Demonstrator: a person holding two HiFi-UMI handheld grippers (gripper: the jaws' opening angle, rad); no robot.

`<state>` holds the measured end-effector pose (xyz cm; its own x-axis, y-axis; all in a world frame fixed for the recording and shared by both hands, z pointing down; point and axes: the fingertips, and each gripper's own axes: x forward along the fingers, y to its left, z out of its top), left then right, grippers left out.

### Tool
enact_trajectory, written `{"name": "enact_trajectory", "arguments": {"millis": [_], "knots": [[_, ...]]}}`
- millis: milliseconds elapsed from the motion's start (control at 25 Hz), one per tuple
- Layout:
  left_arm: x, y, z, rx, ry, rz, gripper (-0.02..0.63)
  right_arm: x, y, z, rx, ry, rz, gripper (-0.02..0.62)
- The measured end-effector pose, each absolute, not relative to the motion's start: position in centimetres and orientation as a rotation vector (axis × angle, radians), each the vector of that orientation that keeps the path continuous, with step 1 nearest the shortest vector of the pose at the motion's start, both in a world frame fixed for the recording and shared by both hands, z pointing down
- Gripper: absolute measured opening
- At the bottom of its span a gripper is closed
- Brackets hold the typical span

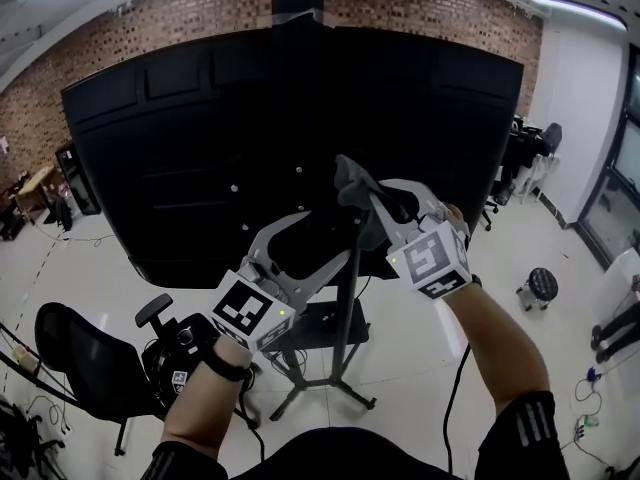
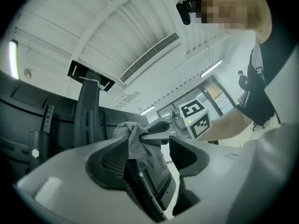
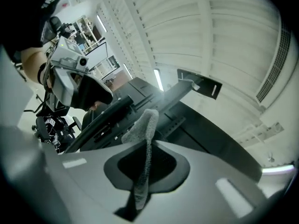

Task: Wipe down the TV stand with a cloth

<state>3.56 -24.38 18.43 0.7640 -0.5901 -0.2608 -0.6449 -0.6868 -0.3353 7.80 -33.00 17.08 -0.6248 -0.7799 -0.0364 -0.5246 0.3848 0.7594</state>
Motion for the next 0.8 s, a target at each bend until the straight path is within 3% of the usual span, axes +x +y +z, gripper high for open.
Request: {"name": "enact_trajectory", "arguments": {"millis": [400, 800], "knots": [[6.4, -26.6, 20.8, -2.579, 0.991, 0.124, 0.298, 12.3, -40.0, 19.8, 1.235, -2.459, -0.821, 0.009], [8.7, -27.8, 22.6, -2.608, 1.008, 0.072, 0.296, 11.6, -42.4, 21.4, 1.230, -2.207, -1.111, 0.009]]}}
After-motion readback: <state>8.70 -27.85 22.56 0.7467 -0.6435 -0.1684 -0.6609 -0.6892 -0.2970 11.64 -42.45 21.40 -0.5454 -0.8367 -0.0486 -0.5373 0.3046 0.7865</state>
